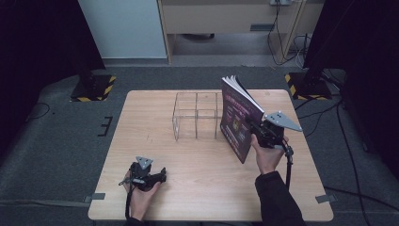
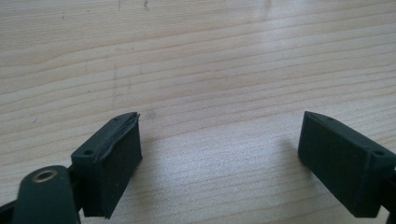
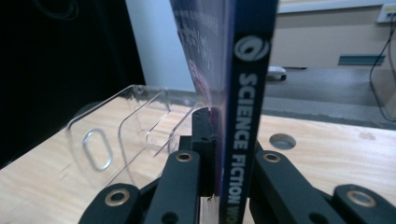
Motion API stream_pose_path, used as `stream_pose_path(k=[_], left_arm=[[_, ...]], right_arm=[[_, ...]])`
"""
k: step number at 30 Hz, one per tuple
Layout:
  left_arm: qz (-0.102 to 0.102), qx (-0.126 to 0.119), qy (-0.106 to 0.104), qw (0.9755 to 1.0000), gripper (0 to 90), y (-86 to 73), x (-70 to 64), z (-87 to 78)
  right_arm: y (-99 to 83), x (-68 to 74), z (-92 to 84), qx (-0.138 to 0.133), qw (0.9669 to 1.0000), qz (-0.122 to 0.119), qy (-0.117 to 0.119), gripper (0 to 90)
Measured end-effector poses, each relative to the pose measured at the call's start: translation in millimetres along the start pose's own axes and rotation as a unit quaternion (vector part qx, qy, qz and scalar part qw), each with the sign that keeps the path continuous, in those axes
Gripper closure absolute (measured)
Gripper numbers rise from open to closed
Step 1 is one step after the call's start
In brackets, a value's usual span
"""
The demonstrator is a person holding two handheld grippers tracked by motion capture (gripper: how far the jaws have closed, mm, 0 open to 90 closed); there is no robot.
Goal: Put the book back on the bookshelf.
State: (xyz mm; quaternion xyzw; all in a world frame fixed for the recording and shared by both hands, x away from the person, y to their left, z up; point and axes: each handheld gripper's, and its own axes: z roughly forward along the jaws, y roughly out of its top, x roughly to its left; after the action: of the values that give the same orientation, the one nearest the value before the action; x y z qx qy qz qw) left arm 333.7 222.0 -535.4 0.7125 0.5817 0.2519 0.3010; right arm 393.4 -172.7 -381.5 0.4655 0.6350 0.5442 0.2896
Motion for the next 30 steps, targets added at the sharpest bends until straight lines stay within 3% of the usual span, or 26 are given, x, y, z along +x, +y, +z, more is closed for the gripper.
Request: stream_pose_path(k=[14,23,30], left_arm=[[0.001,0.0,0.0,1.0,12.5,0.0,0.1,0.0],[0.0,0.0,0.0,1.0,12.5,0.0,0.1,0.0],[0.0,0.0,0.0,1.0,12.5,0.0,0.0,0.0]], right_arm=[[-5.6,3.5,41.3,-0.011,0.9991,-0.011,-0.039,84.4],[-11.1,6.5,56.5,-0.026,0.9977,-0.015,-0.06,84.4],[-20.7,7.5,57.9,-0.041,0.9966,-0.01,-0.071,84.2]])
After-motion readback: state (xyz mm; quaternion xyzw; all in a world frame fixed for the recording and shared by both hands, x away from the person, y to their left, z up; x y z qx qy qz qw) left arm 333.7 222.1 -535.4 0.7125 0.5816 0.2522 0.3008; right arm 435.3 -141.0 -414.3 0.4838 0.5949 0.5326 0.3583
